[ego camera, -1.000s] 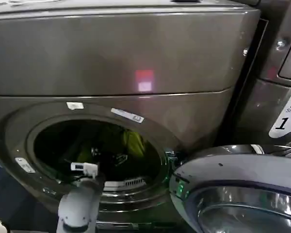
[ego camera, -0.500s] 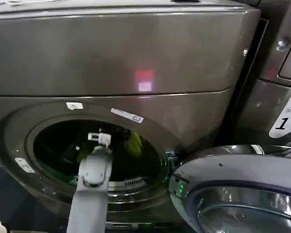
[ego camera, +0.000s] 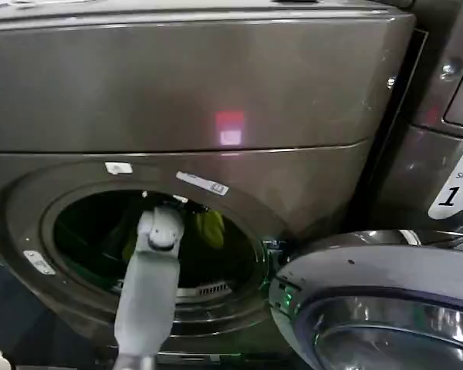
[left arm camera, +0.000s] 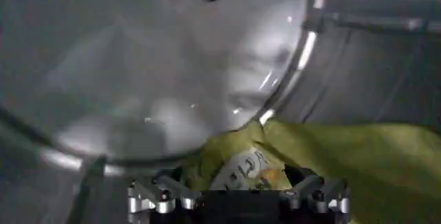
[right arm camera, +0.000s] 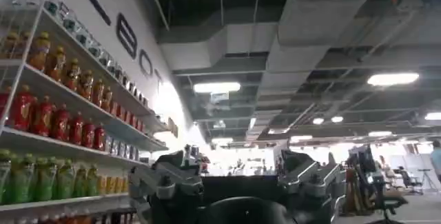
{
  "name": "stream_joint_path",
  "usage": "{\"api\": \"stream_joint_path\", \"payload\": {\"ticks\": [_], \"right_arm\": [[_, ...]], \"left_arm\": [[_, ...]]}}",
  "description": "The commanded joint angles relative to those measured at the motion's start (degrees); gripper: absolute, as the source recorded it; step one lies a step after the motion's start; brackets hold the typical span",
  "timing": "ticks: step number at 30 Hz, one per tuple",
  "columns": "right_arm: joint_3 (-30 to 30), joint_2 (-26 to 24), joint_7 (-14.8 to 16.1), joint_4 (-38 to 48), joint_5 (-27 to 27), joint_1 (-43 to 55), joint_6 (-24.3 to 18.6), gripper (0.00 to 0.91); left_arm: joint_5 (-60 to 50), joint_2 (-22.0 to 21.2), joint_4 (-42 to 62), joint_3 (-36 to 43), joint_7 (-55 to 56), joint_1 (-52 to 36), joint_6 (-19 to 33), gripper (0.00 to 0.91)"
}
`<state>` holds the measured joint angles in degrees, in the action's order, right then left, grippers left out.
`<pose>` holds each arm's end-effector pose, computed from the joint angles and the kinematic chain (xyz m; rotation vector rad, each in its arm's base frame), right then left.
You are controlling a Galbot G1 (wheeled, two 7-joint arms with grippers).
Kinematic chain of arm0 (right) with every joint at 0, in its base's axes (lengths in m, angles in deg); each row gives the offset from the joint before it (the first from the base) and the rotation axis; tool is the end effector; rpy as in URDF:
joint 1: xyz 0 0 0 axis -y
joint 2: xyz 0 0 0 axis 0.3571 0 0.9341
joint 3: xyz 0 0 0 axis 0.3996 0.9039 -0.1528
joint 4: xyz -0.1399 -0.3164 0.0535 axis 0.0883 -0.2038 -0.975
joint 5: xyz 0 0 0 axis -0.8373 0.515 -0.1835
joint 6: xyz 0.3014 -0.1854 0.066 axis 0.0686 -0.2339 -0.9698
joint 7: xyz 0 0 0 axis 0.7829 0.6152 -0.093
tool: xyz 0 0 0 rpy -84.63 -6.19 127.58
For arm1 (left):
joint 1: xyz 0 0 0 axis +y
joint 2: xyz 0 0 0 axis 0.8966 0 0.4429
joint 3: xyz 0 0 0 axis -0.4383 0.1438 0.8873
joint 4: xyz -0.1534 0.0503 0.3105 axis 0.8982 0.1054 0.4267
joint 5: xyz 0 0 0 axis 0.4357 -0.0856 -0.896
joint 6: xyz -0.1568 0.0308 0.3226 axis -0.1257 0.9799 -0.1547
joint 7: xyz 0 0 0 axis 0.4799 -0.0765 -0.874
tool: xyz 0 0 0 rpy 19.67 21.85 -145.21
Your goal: Grasp the clothes from the dryer.
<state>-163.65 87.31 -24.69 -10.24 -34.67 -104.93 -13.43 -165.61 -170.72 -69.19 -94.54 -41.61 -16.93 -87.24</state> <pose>-0.1418 -0.4718 -0.0674 1.9530 1.9922 -0.4335 0.5799 -0.0003 -0.1378 -0.8365 -1.9002 -1.7026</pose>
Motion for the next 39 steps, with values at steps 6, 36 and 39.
{"api": "stream_joint_path", "payload": {"ticks": [6,36,39], "right_arm": [[0.12,-0.28,0.04,0.54,0.36,-0.05,-0.19,0.907],[2.48,0.68,0.36,0.76,2.41,1.06,-0.87,0.907],[2.52,0.64,0.29,0.92,2.42,1.04,-0.89,0.907]], "left_arm": [[-3.32,1.3,11.87,-0.05,-14.16,-6.0,10.29,0.907],[9.1,3.02,25.83,-1.37,-13.03,-6.44,4.33,0.907],[9.61,3.08,26.78,-1.28,-12.44,-6.18,4.3,0.907]]}}
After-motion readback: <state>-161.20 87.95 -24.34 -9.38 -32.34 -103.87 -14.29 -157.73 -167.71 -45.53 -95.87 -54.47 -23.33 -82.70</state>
